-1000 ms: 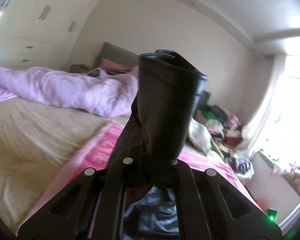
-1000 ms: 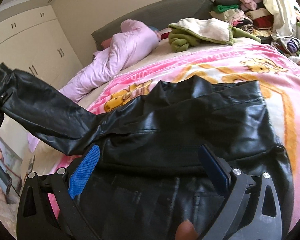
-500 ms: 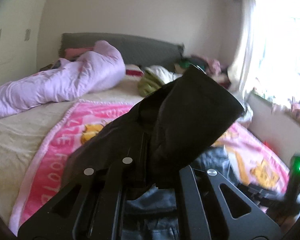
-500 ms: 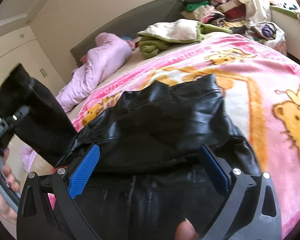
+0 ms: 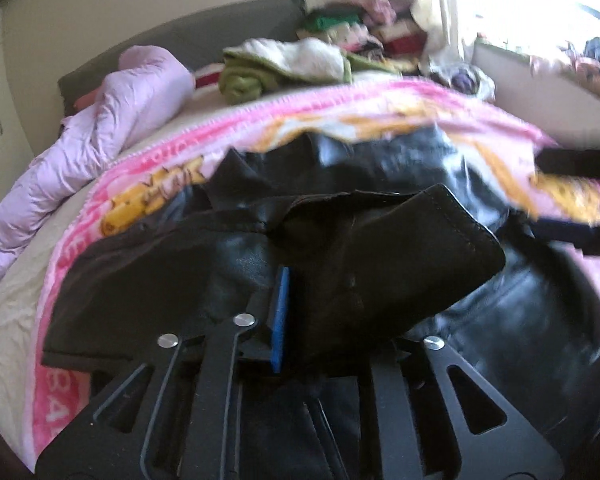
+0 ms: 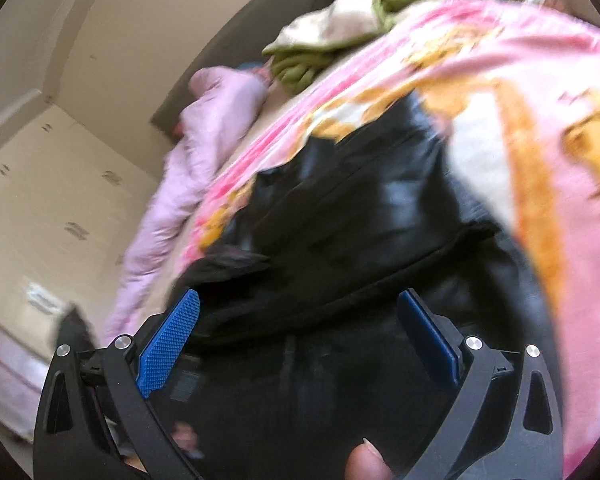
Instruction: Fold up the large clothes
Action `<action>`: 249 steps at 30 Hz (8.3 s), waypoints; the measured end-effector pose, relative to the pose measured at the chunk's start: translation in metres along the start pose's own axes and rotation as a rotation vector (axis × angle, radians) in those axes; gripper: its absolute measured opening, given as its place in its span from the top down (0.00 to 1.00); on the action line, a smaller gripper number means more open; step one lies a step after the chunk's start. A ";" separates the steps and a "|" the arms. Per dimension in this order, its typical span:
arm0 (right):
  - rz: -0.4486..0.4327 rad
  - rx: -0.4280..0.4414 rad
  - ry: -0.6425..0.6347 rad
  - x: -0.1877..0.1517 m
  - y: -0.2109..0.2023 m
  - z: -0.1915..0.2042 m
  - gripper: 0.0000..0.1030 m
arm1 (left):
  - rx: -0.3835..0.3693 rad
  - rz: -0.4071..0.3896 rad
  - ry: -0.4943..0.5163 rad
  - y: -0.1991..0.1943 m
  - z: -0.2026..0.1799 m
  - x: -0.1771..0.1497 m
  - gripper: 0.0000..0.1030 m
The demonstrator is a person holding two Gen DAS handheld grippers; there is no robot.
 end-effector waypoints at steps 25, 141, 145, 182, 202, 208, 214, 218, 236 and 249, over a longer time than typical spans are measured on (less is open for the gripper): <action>0.074 0.021 -0.192 0.020 0.063 0.053 0.79 | -0.057 0.003 -0.315 -0.063 0.113 -0.030 0.09; 0.016 -0.341 -0.537 -0.001 0.010 0.012 0.17 | -0.077 0.119 -0.433 -0.013 0.116 -0.016 0.20; -0.008 -0.328 -0.555 -0.003 -0.002 0.020 0.10 | -0.062 0.112 -0.419 -0.022 0.114 -0.014 0.09; -0.100 -0.298 -0.596 -0.043 -0.083 0.048 0.08 | -0.039 0.037 -0.393 -0.108 0.095 -0.040 0.09; -0.061 -0.323 -0.610 -0.072 -0.099 0.037 0.08 | -0.011 0.078 -0.388 -0.121 0.096 -0.078 0.09; -0.039 -0.342 -0.597 -0.079 -0.101 0.027 0.08 | -0.002 0.103 -0.398 -0.123 0.100 -0.092 0.09; -0.012 -0.362 -0.574 -0.086 -0.102 0.014 0.08 | 0.006 0.126 -0.406 -0.124 0.103 -0.105 0.09; 0.012 -0.378 -0.568 -0.091 -0.102 0.004 0.08 | 0.002 0.142 -0.416 -0.126 0.105 -0.115 0.09; 0.073 -0.413 -0.554 -0.109 -0.099 -0.020 0.08 | 0.004 0.252 -0.494 -0.127 0.124 -0.170 0.09; 0.114 -0.482 -0.548 -0.120 -0.114 -0.049 0.08 | -0.157 0.284 -0.524 -0.127 0.111 -0.192 0.39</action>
Point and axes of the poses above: each gripper's, at about its wrist camera, not at the fingertips, and y roughly the way its jaws point, z to its left, x to its top, the point moved 4 cm from there along y, roughly the way its jaws point, and after that the axes turned 2 degrees about -z, right-handed, at the moved point
